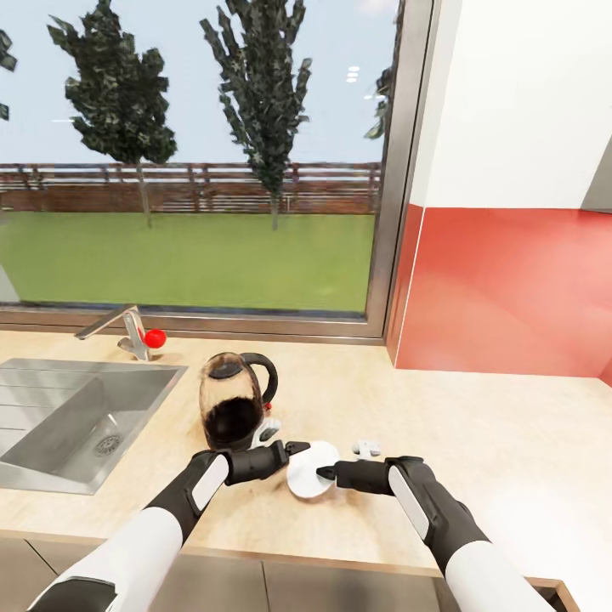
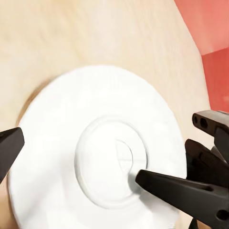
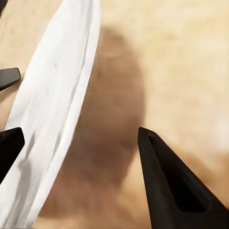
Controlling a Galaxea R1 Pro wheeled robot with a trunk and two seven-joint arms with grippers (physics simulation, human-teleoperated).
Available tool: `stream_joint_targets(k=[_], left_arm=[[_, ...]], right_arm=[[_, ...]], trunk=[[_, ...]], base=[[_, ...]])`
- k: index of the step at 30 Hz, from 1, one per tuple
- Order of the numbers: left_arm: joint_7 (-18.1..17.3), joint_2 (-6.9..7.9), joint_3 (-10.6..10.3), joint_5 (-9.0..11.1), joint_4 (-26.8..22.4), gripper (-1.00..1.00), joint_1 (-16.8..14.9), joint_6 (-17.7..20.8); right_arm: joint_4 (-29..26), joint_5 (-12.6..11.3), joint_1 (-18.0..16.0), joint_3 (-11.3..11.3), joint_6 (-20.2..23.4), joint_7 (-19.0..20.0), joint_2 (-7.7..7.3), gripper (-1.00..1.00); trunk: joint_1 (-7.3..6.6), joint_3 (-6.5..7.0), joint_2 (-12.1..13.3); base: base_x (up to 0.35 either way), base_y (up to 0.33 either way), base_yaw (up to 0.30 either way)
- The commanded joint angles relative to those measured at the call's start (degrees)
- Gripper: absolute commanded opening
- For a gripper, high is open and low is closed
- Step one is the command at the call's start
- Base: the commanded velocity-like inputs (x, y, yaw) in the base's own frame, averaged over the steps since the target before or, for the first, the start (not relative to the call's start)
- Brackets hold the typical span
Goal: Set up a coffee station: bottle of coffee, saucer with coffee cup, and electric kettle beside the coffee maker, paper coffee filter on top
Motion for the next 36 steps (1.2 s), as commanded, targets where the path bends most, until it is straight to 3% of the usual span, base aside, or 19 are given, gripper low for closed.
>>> stream_joint_targets(k=[1, 6, 13, 36], left_arm=[[0.1, 0.01, -0.2, 0.1, 0.0, 1.00, 0.0, 0.3], [-0.2, -0.39, -0.2, 0.1, 0.1, 1.00, 0.0, 0.4], [-0.2, -0.91, -0.4, 4.0, 0.0, 1.00, 0.0, 0.4], [-0.2, -0.91, -0.4, 4.3, 0.0, 1.00, 0.0, 0.4]], right_arm=[[0.1, 0.5, 0.0, 0.1, 0.5, 0.0, 0.01, 1.00], [0.0, 0.5, 0.0, 0.1, 0.5, 0.0, 0.01, 1.00], [0.1, 0.5, 0.0, 0.1, 0.5, 0.0, 0.01, 1.00], [0.1, 0.5, 0.0, 0.0, 0.5, 0.0, 0.01, 1.00]], trunk=[[0.04, -0.15, -0.1], [0.04, -0.15, -0.1], [0.04, -0.15, -0.1], [0.04, -0.15, -0.1]], base=[[0.000, 0.000, 0.000], [0.000, 0.000, 0.000], [0.000, 0.000, 0.000], [0.000, 0.000, 0.000]])
